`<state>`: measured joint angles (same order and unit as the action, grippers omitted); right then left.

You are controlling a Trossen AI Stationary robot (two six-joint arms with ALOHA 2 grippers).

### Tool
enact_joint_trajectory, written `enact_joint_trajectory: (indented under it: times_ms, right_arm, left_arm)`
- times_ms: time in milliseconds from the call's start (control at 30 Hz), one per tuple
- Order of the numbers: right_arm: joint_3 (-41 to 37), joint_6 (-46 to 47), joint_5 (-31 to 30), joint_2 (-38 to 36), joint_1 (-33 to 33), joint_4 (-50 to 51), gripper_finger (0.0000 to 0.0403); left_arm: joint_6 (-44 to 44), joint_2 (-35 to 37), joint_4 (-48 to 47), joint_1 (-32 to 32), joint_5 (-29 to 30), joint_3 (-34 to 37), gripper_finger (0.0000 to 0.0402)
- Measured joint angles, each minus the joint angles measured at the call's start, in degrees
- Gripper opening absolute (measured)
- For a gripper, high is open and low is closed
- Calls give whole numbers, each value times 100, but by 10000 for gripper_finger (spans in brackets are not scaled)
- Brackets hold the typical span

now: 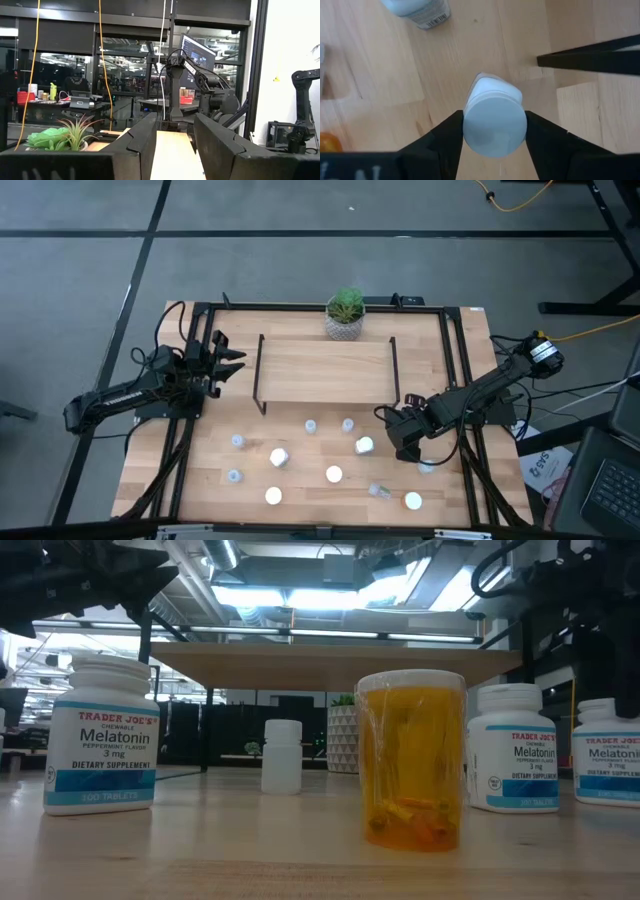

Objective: Pick and place medicine bottles onto shelf by color
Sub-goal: Put the top left white medicine bottle on the shelf

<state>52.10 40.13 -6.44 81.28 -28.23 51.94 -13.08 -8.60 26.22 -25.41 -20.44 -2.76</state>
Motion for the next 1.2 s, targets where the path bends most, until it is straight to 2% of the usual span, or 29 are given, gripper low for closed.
enact_joint_trajectory:
  times_ms: [367,533,867,1200]
  right_arm:
    - [20,-253,19,1,0,26,191]
    - [270,-326,75,7,0,128,191]
    - [1355,-535,356,4,0,788,190]
    - [2611,-1333,319,-2,107,1102,190]
  left_arm:
    - [0,0,-2,-2,1,0,124]
    - [0,0,0,-2,2,0,124]
    - [0,0,0,0,2,0,124]
    - [0,0,0,0,0,0,124]
